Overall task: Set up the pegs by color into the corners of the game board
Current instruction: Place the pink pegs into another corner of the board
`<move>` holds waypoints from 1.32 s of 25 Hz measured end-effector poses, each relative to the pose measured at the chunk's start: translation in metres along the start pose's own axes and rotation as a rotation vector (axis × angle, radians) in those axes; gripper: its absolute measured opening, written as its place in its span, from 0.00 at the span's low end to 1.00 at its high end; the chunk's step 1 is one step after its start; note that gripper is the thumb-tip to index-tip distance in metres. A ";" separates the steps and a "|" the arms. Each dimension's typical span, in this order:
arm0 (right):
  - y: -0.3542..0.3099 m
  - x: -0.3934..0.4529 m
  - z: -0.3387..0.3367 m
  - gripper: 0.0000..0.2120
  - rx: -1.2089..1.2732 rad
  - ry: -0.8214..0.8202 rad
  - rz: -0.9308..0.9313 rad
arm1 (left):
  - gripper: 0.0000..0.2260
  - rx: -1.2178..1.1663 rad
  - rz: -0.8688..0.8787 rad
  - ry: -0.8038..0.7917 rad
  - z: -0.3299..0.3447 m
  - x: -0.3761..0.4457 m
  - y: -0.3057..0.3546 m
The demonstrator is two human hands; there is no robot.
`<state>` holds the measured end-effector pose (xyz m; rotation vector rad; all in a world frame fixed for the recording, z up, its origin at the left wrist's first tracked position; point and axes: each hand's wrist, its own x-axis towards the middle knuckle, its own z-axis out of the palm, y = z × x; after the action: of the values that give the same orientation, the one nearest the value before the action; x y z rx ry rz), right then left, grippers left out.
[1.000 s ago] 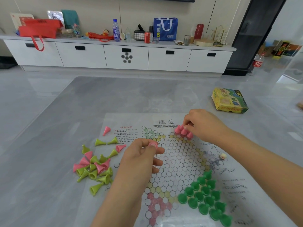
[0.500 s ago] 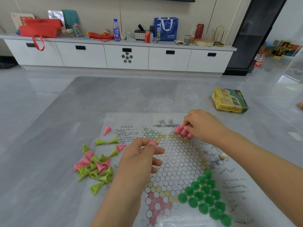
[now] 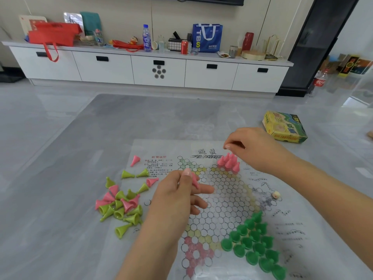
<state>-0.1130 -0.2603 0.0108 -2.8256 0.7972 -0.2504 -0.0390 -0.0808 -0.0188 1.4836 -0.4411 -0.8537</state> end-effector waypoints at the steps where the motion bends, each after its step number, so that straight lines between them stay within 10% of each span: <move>1: -0.011 -0.005 -0.003 0.09 0.134 -0.017 -0.029 | 0.15 -0.008 -0.004 -0.011 0.000 -0.001 0.001; 8: -0.070 -0.035 0.000 0.10 0.258 0.015 -0.514 | 0.21 -0.075 -0.090 0.082 -0.013 0.000 0.003; 18: -0.110 -0.021 0.034 0.07 0.284 0.152 -0.488 | 0.17 -0.092 -0.127 0.164 -0.053 -0.006 0.004; 24: -0.127 -0.003 0.051 0.04 0.736 -0.029 -0.115 | 0.13 0.834 0.203 0.505 -0.114 0.003 -0.013; 33: -0.166 0.025 0.081 0.09 0.288 -0.185 -0.278 | 0.15 1.006 0.161 0.396 -0.123 0.013 -0.029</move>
<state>0.0081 -0.1232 -0.0264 -2.6273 0.3012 -0.1278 0.0531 -0.0030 -0.0604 2.4285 -0.7274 -0.1492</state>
